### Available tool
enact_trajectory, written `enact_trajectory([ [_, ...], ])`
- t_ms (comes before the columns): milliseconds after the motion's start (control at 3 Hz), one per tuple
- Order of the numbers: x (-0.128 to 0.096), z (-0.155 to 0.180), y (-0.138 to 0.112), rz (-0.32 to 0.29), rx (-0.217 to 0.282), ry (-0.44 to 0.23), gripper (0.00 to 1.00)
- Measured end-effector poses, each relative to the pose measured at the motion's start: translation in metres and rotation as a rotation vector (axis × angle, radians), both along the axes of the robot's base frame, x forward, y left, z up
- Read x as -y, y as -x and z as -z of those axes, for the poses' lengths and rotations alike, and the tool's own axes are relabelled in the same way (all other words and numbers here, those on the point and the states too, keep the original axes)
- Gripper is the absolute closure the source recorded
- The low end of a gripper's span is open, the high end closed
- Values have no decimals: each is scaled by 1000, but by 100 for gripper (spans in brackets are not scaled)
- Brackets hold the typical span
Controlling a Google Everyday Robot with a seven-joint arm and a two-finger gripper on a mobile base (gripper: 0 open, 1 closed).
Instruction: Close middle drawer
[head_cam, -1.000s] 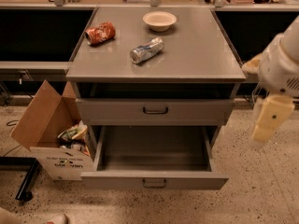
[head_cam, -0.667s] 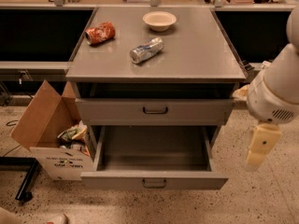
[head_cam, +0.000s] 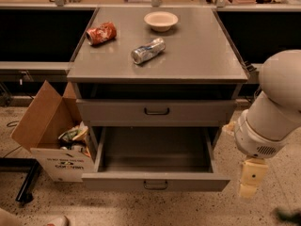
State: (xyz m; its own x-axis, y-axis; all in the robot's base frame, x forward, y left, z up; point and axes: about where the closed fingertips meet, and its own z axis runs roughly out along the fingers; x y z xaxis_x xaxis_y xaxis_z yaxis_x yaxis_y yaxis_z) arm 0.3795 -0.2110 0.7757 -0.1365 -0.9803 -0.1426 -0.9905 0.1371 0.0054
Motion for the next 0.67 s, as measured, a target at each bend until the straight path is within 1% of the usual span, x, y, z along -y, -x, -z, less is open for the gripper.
enact_trajectory([
  [333, -1, 4, 1, -6, -1, -2, 0],
  [667, -22, 54, 15, -89, -12, -21, 0],
])
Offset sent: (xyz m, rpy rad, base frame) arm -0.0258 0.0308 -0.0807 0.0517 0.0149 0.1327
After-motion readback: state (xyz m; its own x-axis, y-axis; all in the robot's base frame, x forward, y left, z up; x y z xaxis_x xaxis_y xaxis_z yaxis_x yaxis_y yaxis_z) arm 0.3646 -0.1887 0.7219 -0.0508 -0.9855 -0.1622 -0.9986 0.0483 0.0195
